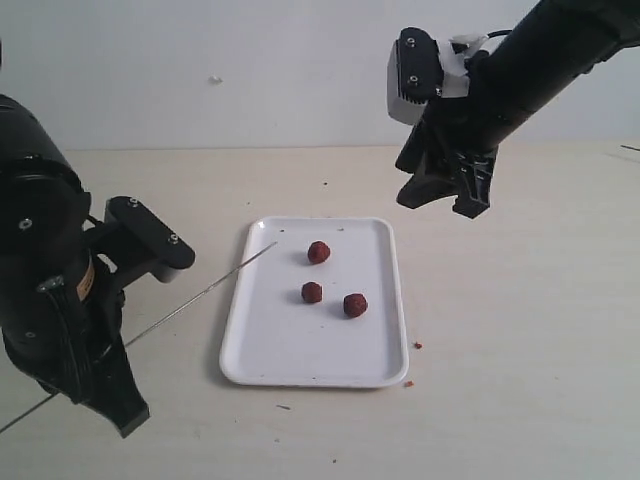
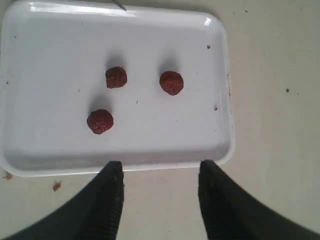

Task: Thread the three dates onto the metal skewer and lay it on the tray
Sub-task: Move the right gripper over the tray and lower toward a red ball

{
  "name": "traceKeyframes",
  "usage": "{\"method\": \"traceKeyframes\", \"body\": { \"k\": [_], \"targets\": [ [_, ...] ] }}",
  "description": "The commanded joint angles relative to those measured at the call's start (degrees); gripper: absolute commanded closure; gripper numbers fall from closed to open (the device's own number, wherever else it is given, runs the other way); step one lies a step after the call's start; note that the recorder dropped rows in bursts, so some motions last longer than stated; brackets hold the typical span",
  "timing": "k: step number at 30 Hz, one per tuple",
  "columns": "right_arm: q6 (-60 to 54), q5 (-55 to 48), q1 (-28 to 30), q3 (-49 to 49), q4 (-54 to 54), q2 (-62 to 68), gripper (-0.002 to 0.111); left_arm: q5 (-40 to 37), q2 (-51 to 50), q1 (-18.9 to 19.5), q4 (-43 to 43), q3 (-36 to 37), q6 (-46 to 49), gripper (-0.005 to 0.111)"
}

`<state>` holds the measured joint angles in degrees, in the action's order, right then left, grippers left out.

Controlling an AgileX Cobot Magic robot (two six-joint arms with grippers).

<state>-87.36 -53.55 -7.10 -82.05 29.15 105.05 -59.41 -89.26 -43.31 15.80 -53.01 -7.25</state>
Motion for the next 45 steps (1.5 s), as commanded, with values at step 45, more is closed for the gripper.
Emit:
{"method": "traceKeyframes", "body": {
  "k": [45],
  "targets": [
    [-13.0,8.9,-13.2,-0.7,-14.6,15.4,0.053,7.5,0.2,0.1,-0.4,5.9,14.5,0.107]
  ]
}}
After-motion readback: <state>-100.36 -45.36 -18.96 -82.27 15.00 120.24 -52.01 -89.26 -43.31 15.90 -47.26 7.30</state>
